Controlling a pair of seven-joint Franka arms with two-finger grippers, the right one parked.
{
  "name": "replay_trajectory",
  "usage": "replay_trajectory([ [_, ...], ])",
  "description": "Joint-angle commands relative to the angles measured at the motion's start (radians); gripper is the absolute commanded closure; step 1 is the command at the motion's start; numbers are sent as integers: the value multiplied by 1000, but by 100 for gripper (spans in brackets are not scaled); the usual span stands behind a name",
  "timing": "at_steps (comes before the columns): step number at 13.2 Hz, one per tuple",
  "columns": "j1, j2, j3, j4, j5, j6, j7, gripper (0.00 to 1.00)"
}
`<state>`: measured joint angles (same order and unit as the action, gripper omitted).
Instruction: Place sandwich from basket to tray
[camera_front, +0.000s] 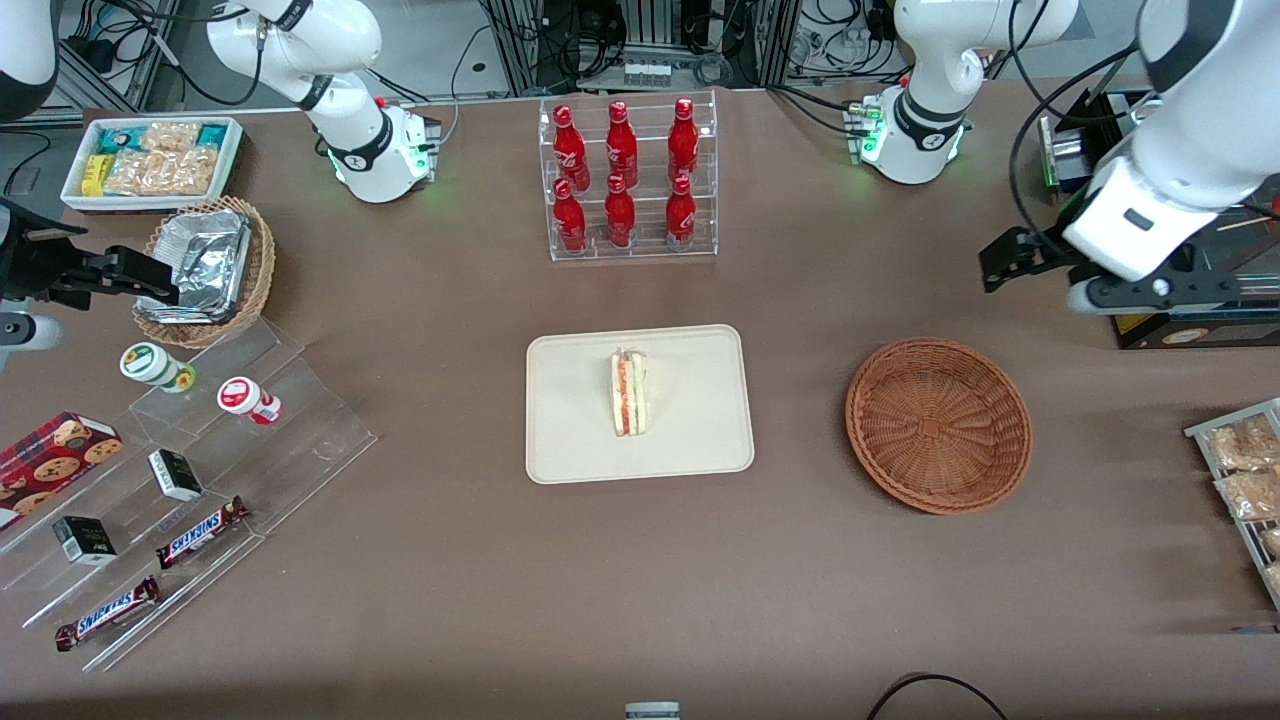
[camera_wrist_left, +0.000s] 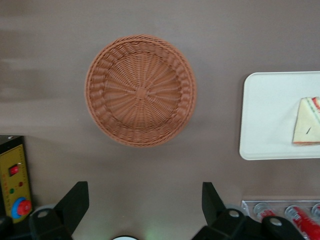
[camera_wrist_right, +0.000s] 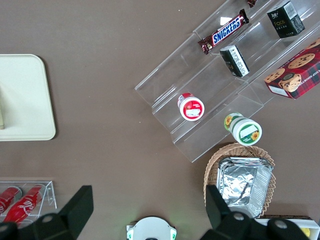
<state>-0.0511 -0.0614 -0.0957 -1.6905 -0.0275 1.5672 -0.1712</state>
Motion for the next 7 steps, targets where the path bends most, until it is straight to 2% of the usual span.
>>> replay_trajectory([
  [1,62,-49,-10,-41,-17,1,71,0],
  [4,68,-22,-12,-9,-16,2,75,0],
  [7,71,57,-12,92,-11,-3,76,0],
])
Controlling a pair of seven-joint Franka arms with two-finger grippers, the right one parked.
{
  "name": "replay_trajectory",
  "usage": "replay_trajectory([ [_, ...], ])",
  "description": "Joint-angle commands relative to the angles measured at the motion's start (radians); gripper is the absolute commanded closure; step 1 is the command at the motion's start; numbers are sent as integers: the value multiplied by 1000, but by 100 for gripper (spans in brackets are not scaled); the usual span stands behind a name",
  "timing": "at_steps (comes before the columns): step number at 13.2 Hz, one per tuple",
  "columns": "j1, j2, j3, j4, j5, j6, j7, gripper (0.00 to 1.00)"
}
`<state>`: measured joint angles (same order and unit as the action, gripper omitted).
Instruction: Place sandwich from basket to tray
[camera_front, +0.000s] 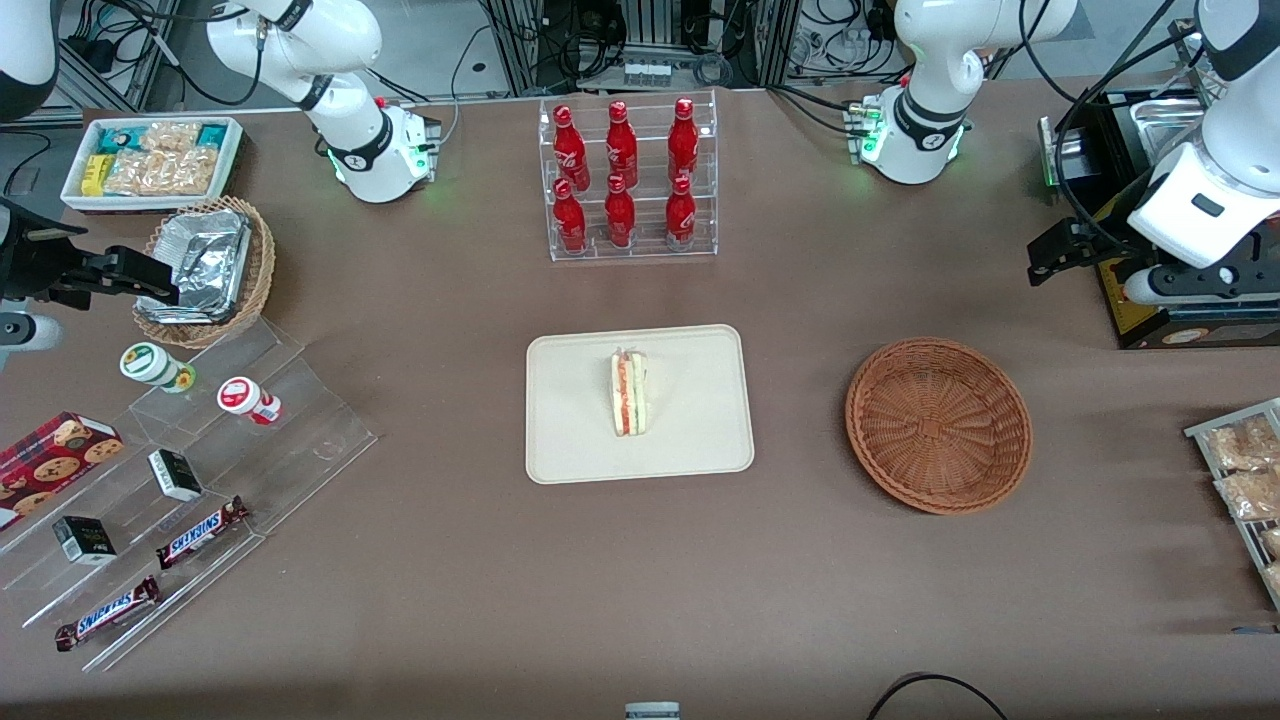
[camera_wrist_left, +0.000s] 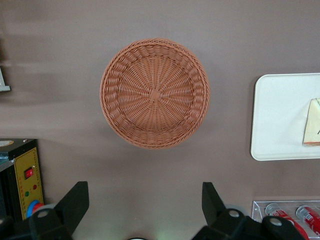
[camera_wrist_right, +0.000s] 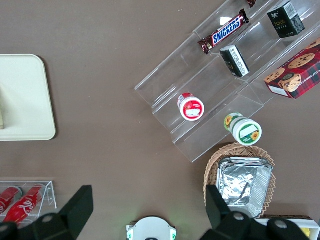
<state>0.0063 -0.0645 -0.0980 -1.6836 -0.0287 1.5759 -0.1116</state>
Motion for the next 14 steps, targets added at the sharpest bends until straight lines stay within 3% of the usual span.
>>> replay_trajectory([
  [1,14,83,-9,125,-10,-37,18,0],
  [14,24,94,29,153,20,-59,76,0],
])
